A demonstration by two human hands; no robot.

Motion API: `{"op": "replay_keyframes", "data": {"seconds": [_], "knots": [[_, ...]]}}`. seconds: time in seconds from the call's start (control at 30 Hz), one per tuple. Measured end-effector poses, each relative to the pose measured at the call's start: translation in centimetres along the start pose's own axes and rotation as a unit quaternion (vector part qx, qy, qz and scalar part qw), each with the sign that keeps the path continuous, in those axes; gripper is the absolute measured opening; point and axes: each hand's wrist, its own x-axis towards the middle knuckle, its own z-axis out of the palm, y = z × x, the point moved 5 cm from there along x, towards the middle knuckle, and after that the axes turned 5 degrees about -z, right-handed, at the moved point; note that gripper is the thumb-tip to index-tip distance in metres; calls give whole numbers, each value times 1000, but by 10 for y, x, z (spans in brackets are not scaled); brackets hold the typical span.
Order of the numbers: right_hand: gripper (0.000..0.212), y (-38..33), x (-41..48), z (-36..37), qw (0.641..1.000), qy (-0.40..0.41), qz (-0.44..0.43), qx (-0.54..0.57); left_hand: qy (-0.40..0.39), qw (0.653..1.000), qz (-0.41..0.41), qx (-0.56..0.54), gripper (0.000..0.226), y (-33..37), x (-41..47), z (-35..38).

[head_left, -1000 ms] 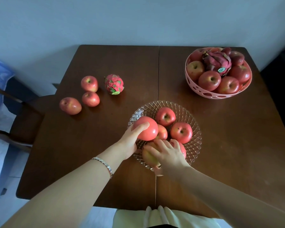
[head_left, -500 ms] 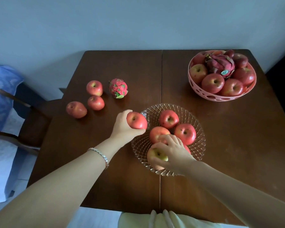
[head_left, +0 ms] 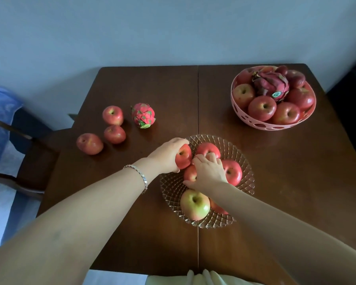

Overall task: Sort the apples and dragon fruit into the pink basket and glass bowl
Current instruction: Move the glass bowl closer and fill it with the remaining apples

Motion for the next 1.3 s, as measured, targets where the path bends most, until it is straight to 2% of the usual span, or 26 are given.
{"op": "replay_keyframes", "data": {"seconds": [0.17,0.37,0.53,0.7,0.73,0.87,0.93,1.0,1.07,1.13,1.23,1.3], "knots": [[51,2,2,-5,1000,-7,12,-5,3,1000,2,16,84,2,-4,8],[57,7,-2,-4,998,33,36,-31,73,997,25,-11,76,15,-1,11],[63,16,-8,2,996,57,44,47,53,997,49,1,74,20,7,14],[61,12,0,-15,970,186,-5,155,54,998,28,21,77,16,8,19],[63,10,6,-18,969,181,-12,167,63,998,29,3,78,15,8,17],[81,7,33,-19,986,69,-7,153,66,987,-7,-145,91,5,6,10],[78,6,41,-22,993,45,-16,109,44,989,-10,-139,92,-4,0,9],[72,6,45,-25,997,24,-20,72,63,991,-22,-119,87,-20,-4,3],[70,8,48,-25,998,18,-17,62,151,982,-71,-82,76,-43,-5,-13],[70,9,47,-27,998,20,-18,48,231,959,-161,-34,70,-70,-3,-29],[71,6,50,-26,999,13,-16,29,202,925,-321,19,81,-115,5,-44],[71,7,50,-26,999,9,-8,35,185,910,-370,31,85,-137,10,-49]]}}
